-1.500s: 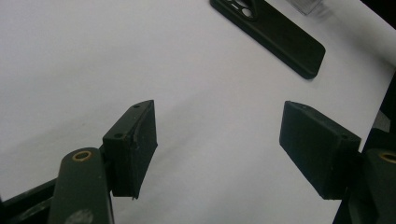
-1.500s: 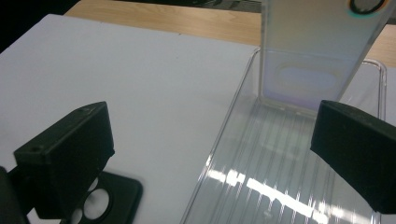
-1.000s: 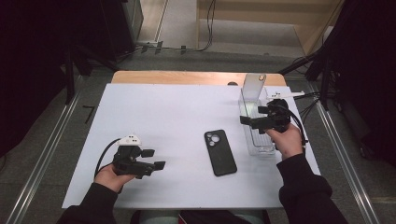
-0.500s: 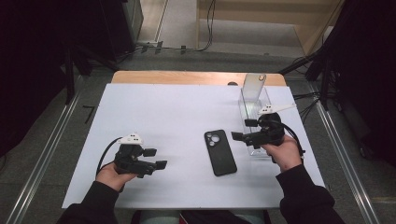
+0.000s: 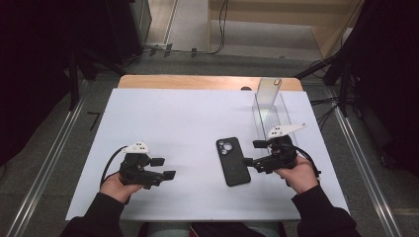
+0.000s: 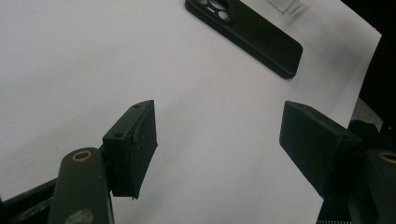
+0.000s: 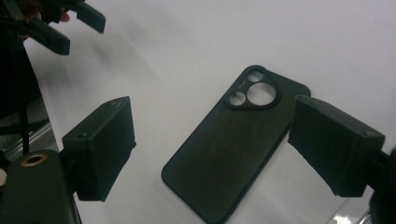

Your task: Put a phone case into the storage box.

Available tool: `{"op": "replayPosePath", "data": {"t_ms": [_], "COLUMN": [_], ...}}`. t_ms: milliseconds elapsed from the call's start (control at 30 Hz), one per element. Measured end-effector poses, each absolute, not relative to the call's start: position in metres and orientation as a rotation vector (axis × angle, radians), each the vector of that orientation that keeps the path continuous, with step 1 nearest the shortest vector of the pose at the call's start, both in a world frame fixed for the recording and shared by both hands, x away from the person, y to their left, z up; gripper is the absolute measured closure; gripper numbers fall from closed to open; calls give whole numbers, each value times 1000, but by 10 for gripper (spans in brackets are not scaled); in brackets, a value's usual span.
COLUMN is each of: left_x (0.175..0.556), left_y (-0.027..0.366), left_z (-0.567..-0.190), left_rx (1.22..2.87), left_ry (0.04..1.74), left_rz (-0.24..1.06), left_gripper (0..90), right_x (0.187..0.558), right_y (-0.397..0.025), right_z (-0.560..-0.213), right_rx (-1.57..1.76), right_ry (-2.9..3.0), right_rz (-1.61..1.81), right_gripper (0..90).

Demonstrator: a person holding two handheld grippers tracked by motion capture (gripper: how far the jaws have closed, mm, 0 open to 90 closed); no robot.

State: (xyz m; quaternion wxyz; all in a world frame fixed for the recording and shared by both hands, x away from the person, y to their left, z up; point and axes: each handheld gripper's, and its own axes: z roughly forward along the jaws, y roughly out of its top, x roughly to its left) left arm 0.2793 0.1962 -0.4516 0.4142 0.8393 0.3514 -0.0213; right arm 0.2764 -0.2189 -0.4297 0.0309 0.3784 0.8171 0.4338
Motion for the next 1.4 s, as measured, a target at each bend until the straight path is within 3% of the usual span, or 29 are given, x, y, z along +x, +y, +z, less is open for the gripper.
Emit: {"op": "replayPosePath", "data": {"t_ms": [600, 1400], "left_x": [274, 274], "left_y": [202, 201], "left_z": [-450, -450], "left_rx": [2101, 2099], "left_ry": [877, 876], "left_rz": [-61, -58], "left_gripper": [281, 281], "right_x": [247, 254], "right_y": [-226, -217], "right_z": [-454, -449], "right_rx": [1162, 1341], "right_ry": [2574, 2458], "right_rz": [1295, 1267], "right_gripper": [129, 128]}}
